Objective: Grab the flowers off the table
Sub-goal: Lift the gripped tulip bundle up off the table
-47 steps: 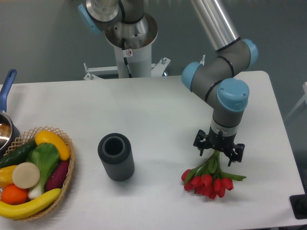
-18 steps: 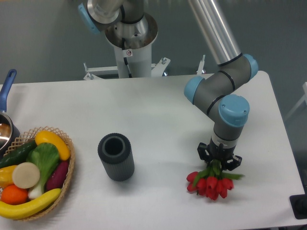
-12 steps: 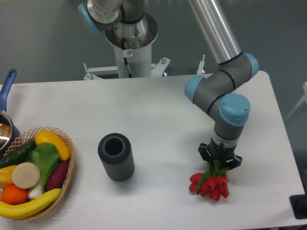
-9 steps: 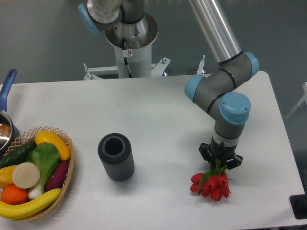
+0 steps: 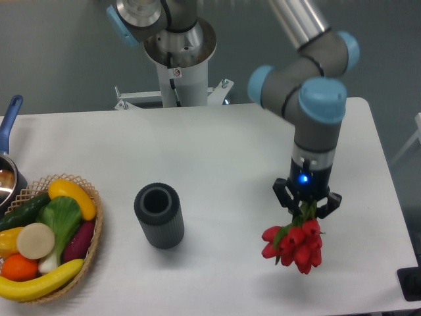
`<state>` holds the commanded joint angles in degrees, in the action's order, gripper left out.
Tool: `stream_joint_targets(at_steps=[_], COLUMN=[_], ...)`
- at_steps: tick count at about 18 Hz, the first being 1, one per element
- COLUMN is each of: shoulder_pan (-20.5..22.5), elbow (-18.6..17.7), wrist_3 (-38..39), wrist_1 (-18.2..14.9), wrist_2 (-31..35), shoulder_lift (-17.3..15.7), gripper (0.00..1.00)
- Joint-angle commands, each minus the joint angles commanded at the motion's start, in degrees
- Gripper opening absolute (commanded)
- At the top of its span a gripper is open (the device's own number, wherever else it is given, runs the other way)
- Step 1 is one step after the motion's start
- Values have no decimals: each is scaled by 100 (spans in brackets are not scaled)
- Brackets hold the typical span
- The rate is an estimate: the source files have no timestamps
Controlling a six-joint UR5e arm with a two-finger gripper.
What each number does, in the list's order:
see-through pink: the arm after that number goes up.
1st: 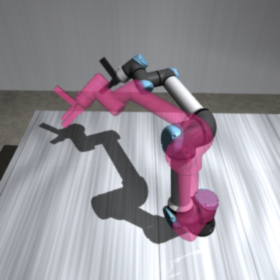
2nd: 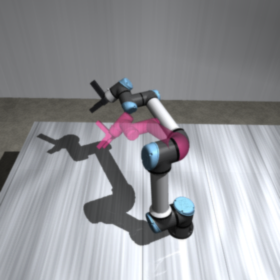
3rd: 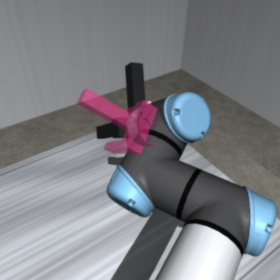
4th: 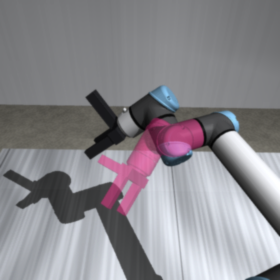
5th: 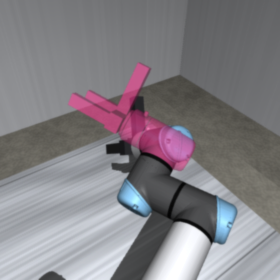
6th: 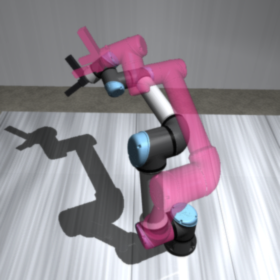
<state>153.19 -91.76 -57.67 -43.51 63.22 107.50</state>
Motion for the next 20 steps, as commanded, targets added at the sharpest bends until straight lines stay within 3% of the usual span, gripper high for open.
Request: stream_joint_targets(at_steps=[3, 7, 20], shoulder_pan=[105, 290, 422], elbow=[-105, -114, -158], wrist_3=[54, 98, 80], wrist_1=[0, -9, 0], wrist_2=[-844, -1523, -1805], shoulder_lift=[-325, -440, -449], gripper=[34, 34, 34])
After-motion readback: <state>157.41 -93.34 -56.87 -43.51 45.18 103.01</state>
